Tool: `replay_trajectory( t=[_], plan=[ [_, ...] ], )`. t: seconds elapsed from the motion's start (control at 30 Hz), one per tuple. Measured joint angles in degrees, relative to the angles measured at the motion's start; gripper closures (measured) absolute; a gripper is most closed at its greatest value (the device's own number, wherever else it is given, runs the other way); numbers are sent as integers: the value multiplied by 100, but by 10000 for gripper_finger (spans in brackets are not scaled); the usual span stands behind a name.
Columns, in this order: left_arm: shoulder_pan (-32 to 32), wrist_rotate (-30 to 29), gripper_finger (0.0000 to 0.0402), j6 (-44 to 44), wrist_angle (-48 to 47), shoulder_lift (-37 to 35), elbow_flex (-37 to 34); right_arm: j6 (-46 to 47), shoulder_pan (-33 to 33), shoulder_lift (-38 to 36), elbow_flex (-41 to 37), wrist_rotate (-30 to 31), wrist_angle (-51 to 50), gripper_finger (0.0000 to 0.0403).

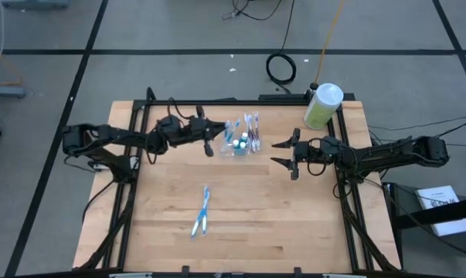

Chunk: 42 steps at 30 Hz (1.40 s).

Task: Pick & Place toothbrushing station
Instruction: Put the blue toothbrush into the transparent organizer

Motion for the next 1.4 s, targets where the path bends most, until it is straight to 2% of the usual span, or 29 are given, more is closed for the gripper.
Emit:
replay_trajectory(
  t=[0.23, 0.67, 0.8, 1.0, 1.2, 1.4],
  plan=[
    [284, 136, 392, -185, 1150, 186, -536, 22, 2, 0, 0, -7, 33, 190],
    [650, 130, 392, -378, 1079, 186, -624, -15, 0, 0, 0, 2, 88, 190],
    [650, -106, 386, -367, 1064, 219, -621, -15, 0, 0, 0, 4, 89, 190],
    [672, -174, 392, -460, 1158, 682, -606, -15, 0, 0, 0, 6, 88, 190],
    [695, -317, 384, -575, 1779, 1173, -604, -15, 0, 0, 0, 7, 90, 190],
    [750, -319, 392, -785, 1770, 1438, -604, -15, 0, 0, -2, 7, 90, 190]
  ],
)
